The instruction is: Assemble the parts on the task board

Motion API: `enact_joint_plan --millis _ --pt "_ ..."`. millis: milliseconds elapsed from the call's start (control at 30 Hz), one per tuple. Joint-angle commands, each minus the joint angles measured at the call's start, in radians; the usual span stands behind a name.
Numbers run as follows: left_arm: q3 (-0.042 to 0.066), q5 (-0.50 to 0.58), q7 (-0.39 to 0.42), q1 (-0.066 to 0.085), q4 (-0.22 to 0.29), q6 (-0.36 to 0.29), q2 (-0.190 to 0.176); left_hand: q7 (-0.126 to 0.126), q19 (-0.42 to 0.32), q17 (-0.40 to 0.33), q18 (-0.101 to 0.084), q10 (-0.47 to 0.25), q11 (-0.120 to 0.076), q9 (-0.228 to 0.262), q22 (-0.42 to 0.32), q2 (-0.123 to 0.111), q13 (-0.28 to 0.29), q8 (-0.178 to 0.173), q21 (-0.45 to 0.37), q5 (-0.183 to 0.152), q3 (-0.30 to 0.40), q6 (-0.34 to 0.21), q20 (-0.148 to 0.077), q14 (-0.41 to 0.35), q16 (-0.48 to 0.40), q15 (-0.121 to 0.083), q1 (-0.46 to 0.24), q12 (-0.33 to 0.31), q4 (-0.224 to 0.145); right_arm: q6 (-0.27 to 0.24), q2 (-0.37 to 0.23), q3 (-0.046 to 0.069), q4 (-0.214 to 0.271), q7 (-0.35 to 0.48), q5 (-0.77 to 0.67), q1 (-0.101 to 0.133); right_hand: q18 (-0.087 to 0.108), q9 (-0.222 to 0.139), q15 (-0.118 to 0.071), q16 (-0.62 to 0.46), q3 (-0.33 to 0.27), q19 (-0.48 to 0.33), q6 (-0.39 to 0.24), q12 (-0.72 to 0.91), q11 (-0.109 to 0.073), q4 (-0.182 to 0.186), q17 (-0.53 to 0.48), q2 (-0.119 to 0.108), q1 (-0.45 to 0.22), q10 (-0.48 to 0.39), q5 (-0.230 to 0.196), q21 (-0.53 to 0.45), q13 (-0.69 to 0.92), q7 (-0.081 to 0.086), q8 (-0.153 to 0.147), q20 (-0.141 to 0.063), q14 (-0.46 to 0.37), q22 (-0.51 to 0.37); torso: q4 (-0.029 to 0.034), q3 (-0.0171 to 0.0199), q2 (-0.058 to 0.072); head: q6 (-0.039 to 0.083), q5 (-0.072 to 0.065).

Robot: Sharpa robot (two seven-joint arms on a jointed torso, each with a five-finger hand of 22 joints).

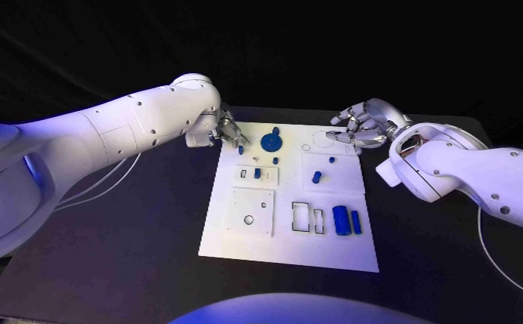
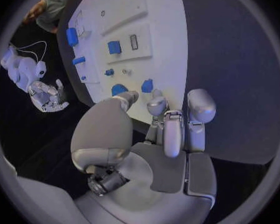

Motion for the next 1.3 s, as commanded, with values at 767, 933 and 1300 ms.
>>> enact_joint_plan --millis 767,933,1300 --pt "-0.003 0.033 0.018 -0.001 -0.002 0.051 0.002 -0.014 -0.001 0.263 -0.012 -0.009 -0.012 -0.013 0.015 0.051 -0.003 0.026 -0.009 -0.131 0.155 0.021 -0.001 0.106 0.004 -0.005 0.149 0.008 -0.029 0.010 0.004 0.000 -0.001 -0.002 -0.004 -0.001 0.007 -0.001 -0.002 -0.004 0.006 -0.002 -0.008 0.005 -0.001 0.001 0.003 0.004 -0.012 -0.003 0.008 -0.006 -0.001 0.002 0.007 -0.001 0.001 -0.001 0.0000 0.0009 0.000 -0.004 0.002" --pt "-0.003 0.048 0.020 -0.001 -0.001 0.050 0.001 -0.017 0.000 0.263 -0.012 -0.007 -0.013 -0.010 0.018 0.049 -0.004 0.036 -0.010 -0.143 0.191 0.021 -0.001 0.106 0.004 -0.006 0.161 0.009 -0.042 0.010 0.004 0.000 -0.001 -0.002 -0.004 -0.001 0.008 -0.001 -0.002 -0.003 0.008 -0.003 -0.008 0.006 -0.001 0.001 0.005 0.006 -0.014 -0.003 0.010 -0.008 -0.001 0.002 0.008 -0.001 0.002 -0.003 0.0003 0.0012 0.000 -0.005 0.001" --pt "-0.002 0.093 0.019 -0.002 0.026 0.023 -0.022 -0.018 0.004 0.263 -0.014 0.019 -0.015 0.060 0.038 0.028 0.000 0.133 -0.008 -0.138 0.421 0.006 -0.004 0.106 0.004 -0.008 0.170 0.014 -0.167 0.009 0.005 0.000 -0.002 -0.002 -0.004 -0.001 0.007 -0.001 -0.002 -0.003 0.009 -0.002 -0.008 0.006 -0.001 0.001 0.005 0.007 -0.015 -0.003 0.011 -0.008 -0.002 0.002 0.008 -0.001 0.002 -0.002 0.0006 0.0011 -0.001 -0.006 0.001"
